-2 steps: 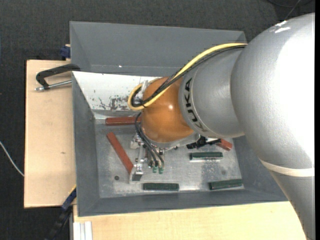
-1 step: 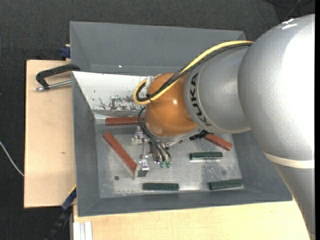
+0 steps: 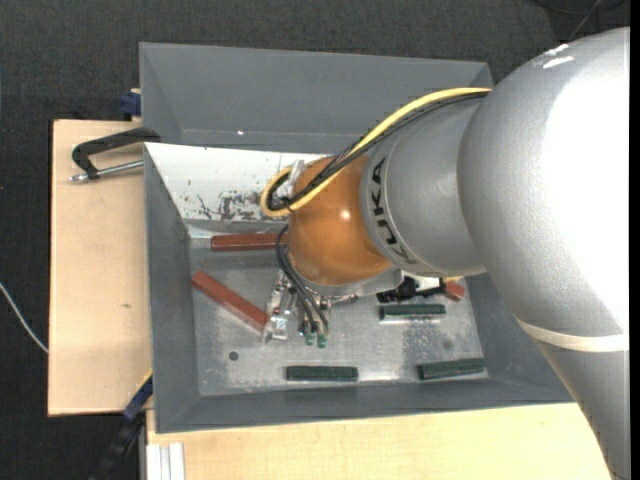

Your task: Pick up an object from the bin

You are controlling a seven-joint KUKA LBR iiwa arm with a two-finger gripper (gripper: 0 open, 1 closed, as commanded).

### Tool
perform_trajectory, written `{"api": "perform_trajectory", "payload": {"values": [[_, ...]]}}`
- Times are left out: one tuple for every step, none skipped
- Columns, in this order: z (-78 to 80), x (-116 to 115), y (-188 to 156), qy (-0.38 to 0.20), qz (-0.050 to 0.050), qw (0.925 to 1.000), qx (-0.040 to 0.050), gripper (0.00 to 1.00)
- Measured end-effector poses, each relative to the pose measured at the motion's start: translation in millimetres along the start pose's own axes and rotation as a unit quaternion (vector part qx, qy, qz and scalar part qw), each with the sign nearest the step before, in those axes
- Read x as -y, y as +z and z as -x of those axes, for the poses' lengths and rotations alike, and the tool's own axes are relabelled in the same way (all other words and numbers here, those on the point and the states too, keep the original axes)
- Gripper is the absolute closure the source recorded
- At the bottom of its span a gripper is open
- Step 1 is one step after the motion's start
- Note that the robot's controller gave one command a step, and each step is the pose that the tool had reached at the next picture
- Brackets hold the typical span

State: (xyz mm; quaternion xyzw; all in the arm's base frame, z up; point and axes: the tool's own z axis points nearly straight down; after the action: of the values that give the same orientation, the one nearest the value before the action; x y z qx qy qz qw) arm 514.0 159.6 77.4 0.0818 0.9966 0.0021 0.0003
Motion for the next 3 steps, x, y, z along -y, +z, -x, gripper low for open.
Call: {"api": "perform_trajectory", "payload": {"values": [[0.0, 0.0, 0.0, 0.0, 0.0, 1.0, 0.0, 1.0], [1.3, -0.2, -1.1, -0.01, -0.001, 0.9999, 0.0013, 1.0], [2.2, 0.4, -4.2, -0.013, -0.001, 0.9999, 0.0016, 1.0]]}}
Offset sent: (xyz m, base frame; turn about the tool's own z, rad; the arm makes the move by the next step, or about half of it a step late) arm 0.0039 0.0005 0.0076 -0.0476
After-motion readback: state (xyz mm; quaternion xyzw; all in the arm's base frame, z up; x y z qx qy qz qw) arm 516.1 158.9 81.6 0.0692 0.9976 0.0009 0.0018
